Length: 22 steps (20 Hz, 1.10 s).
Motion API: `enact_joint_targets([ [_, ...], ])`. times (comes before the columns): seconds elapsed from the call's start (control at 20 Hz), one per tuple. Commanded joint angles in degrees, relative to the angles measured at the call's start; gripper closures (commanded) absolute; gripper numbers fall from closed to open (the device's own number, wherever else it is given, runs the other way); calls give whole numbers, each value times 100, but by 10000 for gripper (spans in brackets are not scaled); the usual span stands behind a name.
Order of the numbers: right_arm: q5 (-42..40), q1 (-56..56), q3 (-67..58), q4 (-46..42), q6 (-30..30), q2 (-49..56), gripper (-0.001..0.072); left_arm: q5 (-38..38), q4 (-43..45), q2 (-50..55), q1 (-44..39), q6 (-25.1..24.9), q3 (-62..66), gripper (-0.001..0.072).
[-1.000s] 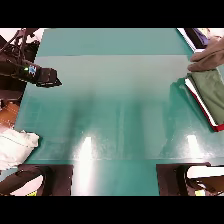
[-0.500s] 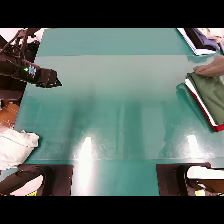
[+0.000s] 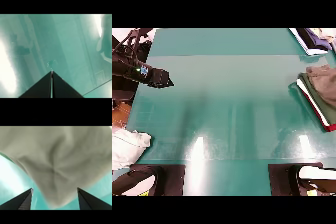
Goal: Fold the shirts.
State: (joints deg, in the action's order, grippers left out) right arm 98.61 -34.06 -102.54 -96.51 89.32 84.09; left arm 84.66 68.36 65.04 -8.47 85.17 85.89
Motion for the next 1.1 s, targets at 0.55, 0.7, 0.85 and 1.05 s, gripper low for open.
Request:
enact_joint_targets([
  [0.55,-264,772,66,1967,339,-898,511,-538,-7,-4,4,11,0,682],
  [0.7,-339,1401,63,2111,317,-1154,681,-671,-7,-4,4,11,0,682],
  [0.85,-608,1980,63,2090,304,-1346,681,-673,-7,-4,4,11,0,682],
  [1.05,-734,2459,66,2090,304,-1401,681,-673,-7,-4,4,11,0,682],
])
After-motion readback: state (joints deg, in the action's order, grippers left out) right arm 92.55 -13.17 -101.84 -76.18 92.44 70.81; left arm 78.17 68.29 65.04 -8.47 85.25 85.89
